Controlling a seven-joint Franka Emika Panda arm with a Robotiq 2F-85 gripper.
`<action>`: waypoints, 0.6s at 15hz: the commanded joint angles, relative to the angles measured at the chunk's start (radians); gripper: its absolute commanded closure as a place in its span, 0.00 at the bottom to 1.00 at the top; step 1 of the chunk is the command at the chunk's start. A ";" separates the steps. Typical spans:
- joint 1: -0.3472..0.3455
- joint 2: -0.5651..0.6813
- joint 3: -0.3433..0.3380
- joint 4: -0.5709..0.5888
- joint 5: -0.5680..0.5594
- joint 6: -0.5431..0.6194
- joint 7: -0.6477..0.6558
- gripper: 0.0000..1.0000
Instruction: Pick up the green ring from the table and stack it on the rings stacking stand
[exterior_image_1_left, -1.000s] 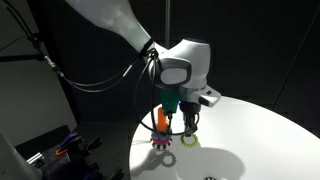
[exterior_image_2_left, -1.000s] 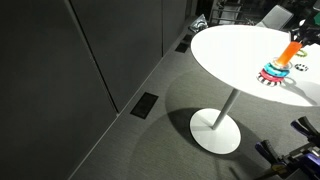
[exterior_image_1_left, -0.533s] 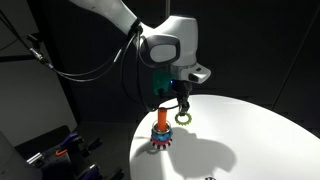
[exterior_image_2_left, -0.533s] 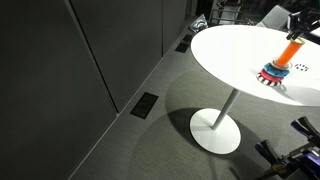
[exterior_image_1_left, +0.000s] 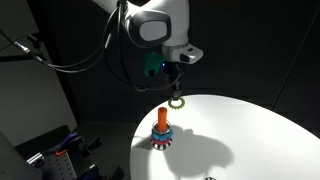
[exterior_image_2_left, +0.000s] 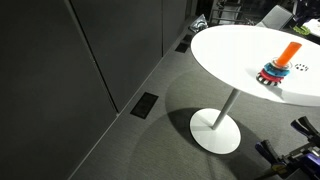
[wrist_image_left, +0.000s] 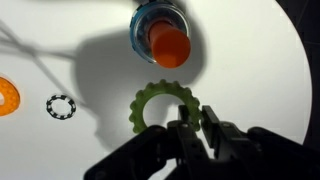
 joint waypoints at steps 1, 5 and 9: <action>0.001 -0.047 0.013 -0.020 -0.001 -0.050 0.029 0.93; -0.001 -0.037 0.020 -0.013 0.011 -0.083 0.022 0.93; -0.002 -0.028 0.024 -0.006 0.016 -0.122 0.019 0.93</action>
